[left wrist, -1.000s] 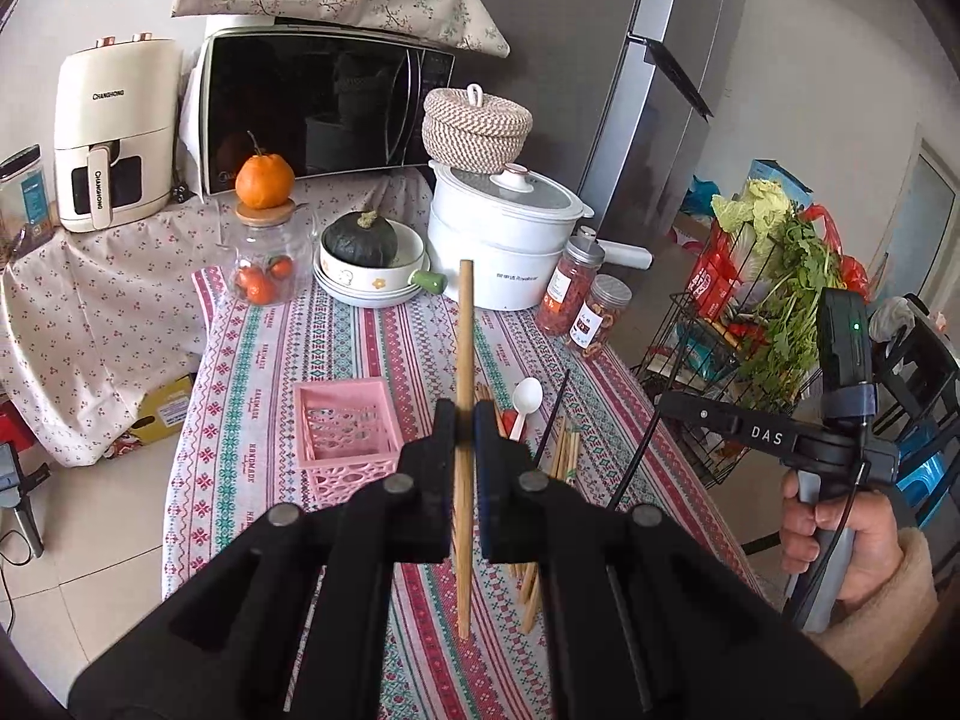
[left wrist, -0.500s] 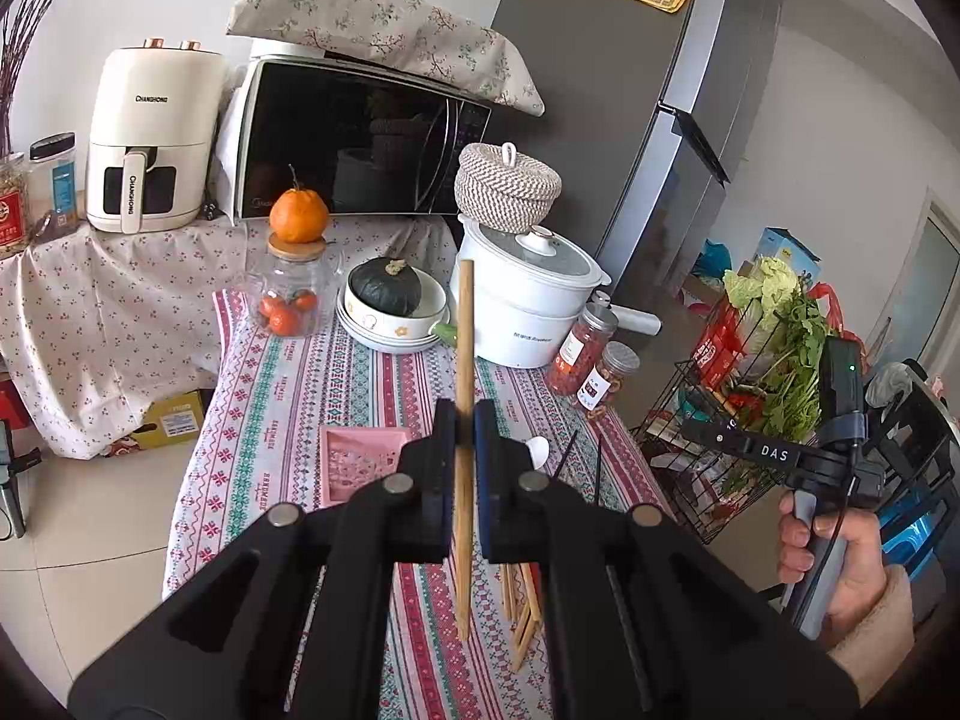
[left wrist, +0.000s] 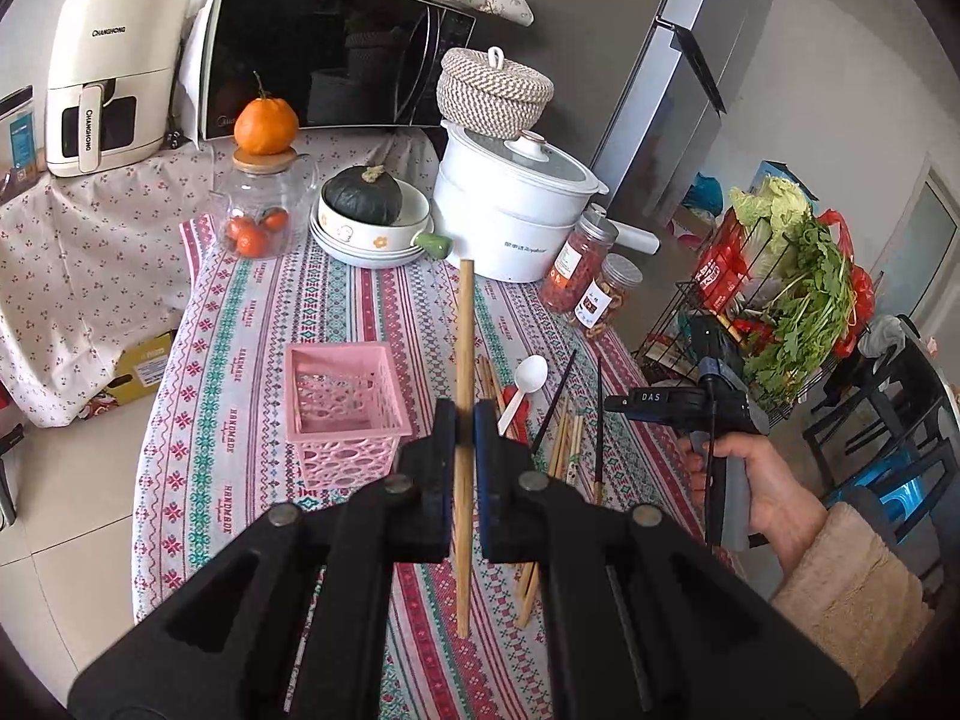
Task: Organize utensils
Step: 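Lift the wooden chopstick upright with the left tool while the right tool grasps a black chopstick, then carry the wooden chopstick and black chopstick upright toward the pink basket with both tools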
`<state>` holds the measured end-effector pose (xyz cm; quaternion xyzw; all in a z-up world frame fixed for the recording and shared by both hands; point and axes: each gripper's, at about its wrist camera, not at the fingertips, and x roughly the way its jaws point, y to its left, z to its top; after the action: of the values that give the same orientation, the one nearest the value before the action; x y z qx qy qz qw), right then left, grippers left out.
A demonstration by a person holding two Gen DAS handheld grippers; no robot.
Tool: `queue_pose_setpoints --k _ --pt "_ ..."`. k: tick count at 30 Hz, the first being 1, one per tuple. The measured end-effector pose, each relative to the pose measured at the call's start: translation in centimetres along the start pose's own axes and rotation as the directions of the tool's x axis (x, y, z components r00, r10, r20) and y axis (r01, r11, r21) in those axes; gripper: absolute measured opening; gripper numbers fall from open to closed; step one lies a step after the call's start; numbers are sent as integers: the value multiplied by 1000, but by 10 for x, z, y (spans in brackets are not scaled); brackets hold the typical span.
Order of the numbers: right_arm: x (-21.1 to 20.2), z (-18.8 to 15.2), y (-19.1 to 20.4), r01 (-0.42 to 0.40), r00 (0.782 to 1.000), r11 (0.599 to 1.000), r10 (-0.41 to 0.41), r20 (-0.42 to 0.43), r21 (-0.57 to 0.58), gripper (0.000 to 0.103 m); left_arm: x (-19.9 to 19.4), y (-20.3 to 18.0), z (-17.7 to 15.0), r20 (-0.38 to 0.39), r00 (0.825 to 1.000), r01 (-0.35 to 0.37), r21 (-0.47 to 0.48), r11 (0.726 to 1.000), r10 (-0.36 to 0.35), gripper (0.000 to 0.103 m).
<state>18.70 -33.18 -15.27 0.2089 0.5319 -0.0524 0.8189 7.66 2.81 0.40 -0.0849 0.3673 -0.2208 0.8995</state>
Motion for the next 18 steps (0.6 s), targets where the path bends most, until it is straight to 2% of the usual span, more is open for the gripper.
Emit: queue_pose_setpoints --k 3,5,7,8,9,12,15,18 --pt "18 7 4 72 997 997 -72 10 -11 39 5 3 -1 -18 1000 -4 0 1000 4 7" --pt "21 9 10 112 993 993 -110 52 -40 39 8 5 -2 -26 1000 -7 -7 1000 7 7" --pt "25 8 19 171 983 982 -165 76 -77 34 11 7 -1 -32 999 -11 -12 1000 10 7" --pt "26 6 25 213 975 971 -205 89 -104 26 11 9 -1 -32 999 -14 -15 1000 13 7" --pt "28 4 30 247 967 960 -235 99 -134 10 11 10 0 -31 999 -15 -19 1000 15 7" --pt "26 1 30 215 975 968 -205 88 -129 6 10 12 1 -21 1000 -20 -27 999 19 7" --pt "18 -2 22 116 992 990 -112 55 -79 5 6 12 1 -5 1000 -26 -27 999 26 7" --pt "-10 -6 21 29 995 997 -23 97 -64 5 -1 9 3 19 999 -28 -21 999 29 7"
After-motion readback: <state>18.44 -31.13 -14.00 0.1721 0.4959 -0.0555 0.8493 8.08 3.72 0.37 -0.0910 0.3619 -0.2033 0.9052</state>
